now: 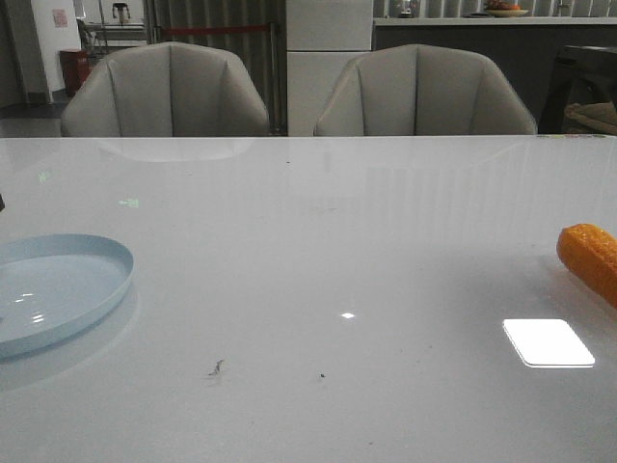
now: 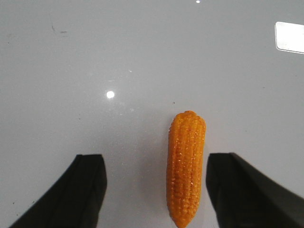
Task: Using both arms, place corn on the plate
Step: 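Grasp the rim of the light blue plate with the left gripper, then lift the plate and carry it to the table center, left gripper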
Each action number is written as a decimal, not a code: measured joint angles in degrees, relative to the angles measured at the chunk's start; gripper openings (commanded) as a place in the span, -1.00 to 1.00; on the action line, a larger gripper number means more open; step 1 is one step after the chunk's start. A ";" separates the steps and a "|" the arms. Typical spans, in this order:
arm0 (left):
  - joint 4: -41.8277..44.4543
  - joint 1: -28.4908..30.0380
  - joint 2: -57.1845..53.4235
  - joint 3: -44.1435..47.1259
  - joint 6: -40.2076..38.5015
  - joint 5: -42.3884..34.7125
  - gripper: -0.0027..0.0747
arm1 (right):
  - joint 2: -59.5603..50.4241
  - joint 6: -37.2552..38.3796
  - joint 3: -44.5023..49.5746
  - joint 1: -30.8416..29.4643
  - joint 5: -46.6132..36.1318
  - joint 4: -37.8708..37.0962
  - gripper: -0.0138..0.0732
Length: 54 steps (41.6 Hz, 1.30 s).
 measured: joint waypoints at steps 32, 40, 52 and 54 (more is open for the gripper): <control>-5.99 -1.60 0.87 -24.67 -0.11 13.82 -0.70 | 0.00 0.00 0.00 0.00 0.68 0.00 0.59; -11.73 -7.71 0.87 -30.20 -0.11 13.83 -0.70 | 0.00 0.00 0.00 0.00 0.81 0.00 0.59; -13.61 -19.36 2.74 -30.84 -1.48 13.61 -0.70 | 0.00 0.00 0.00 0.00 0.94 0.00 0.59; -13.61 -20.77 3.78 -30.84 -1.56 13.48 -0.70 | 0.00 0.00 0.00 0.00 0.94 0.00 0.59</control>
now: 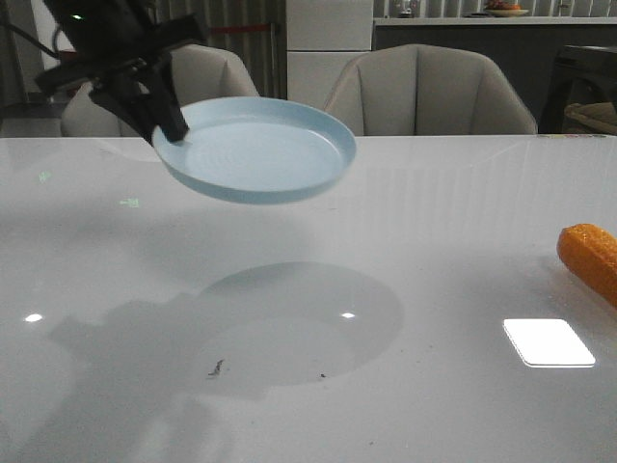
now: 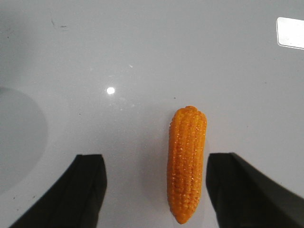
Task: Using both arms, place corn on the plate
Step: 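Lift the plate and carry it to the table center, left gripper, then open the left gripper to release the plate and withdraw upward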
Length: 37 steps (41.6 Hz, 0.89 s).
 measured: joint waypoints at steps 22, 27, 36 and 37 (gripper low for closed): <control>0.10 -6.34 9.92 0.00 -1.38 1.04 -0.70 | 0.00 0.00 0.00 0.00 0.00 0.00 0.59; 0.21 -6.46 10.14 -0.08 -1.38 1.07 -0.52 | 0.00 0.00 0.00 0.00 0.00 0.00 0.59; 0.21 -6.46 10.14 -1.28 -0.38 -1.45 -0.03 | 0.00 0.00 0.00 0.00 0.13 0.00 0.59; 0.21 -6.46 10.14 -1.28 -0.38 -1.59 0.00 | 0.00 0.00 0.00 0.00 0.13 0.00 0.59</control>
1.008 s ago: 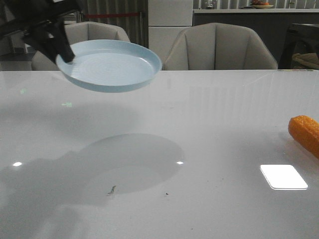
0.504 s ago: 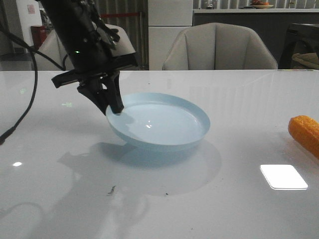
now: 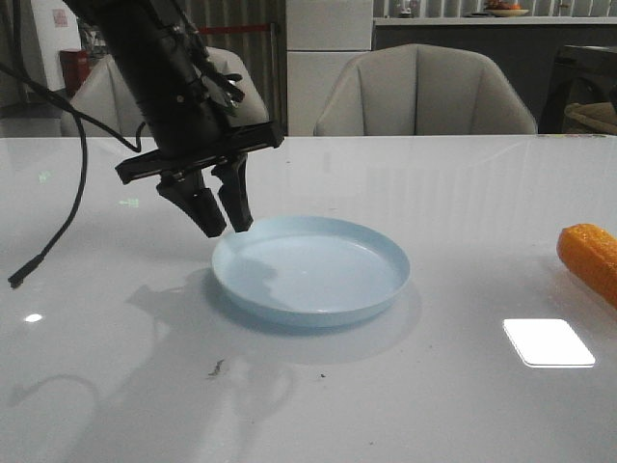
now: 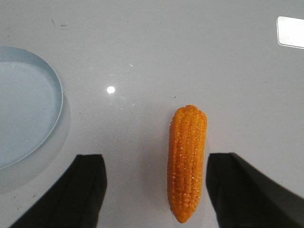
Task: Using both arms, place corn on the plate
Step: 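Open the left gripper to release the plate and withdraw upward, then lower the right gripper over the orange corn cob and grasp it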
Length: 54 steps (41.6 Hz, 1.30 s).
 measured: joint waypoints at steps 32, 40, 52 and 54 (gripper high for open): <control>24.55 1.55 -16.05 -5.44 0.00 -9.80 0.00 | 0.00 0.00 0.00 0.00 2.17 0.00 0.59; 24.77 5.75 -25.00 -5.67 0.00 -12.78 0.00 | 0.00 0.00 0.00 0.00 2.17 0.00 0.59; 25.54 18.43 -35.34 2.44 0.00 -17.98 0.00 | 0.00 0.00 0.00 0.00 2.22 0.00 0.59; 25.58 20.19 -37.76 6.61 0.00 -20.13 0.00 | 0.00 0.00 0.00 0.00 2.22 0.00 0.59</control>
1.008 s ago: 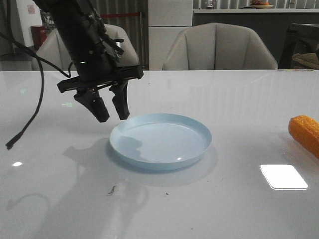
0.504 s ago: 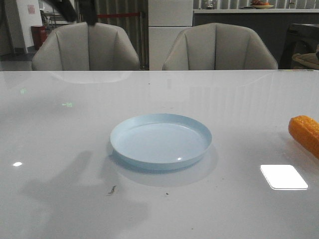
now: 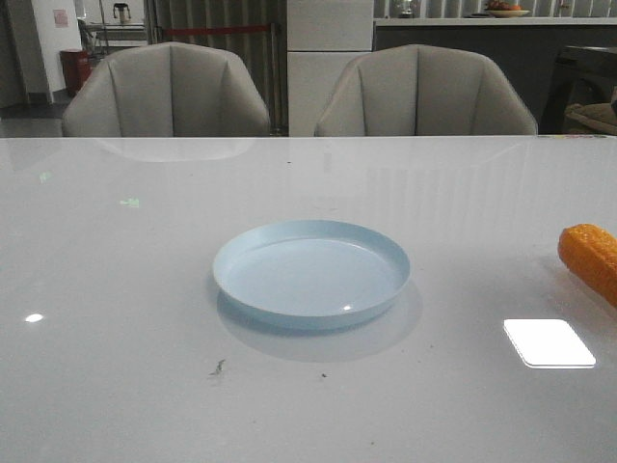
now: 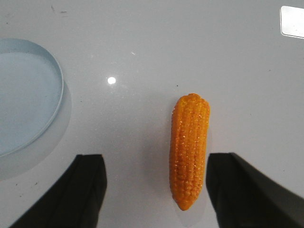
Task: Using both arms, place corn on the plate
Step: 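Lower the right gripper over the orange corn cob and grasp it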
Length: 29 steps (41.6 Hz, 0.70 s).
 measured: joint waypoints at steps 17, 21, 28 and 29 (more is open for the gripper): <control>-0.01 2.70 -26.57 49.12 0.00 -27.49 0.00 | 0.00 0.00 0.00 0.00 1.42 0.00 0.59; -0.01 2.70 -31.94 57.32 0.00 -29.28 0.00 | 0.00 0.00 0.00 0.00 2.70 0.00 0.59; -0.50 2.70 -38.57 63.96 0.00 -30.28 0.00 | 0.00 0.77 -0.37 0.00 4.93 0.00 0.59; -0.72 2.70 -39.12 64.30 0.00 -30.40 0.00 | 0.12 1.45 -0.80 0.00 5.27 0.00 0.59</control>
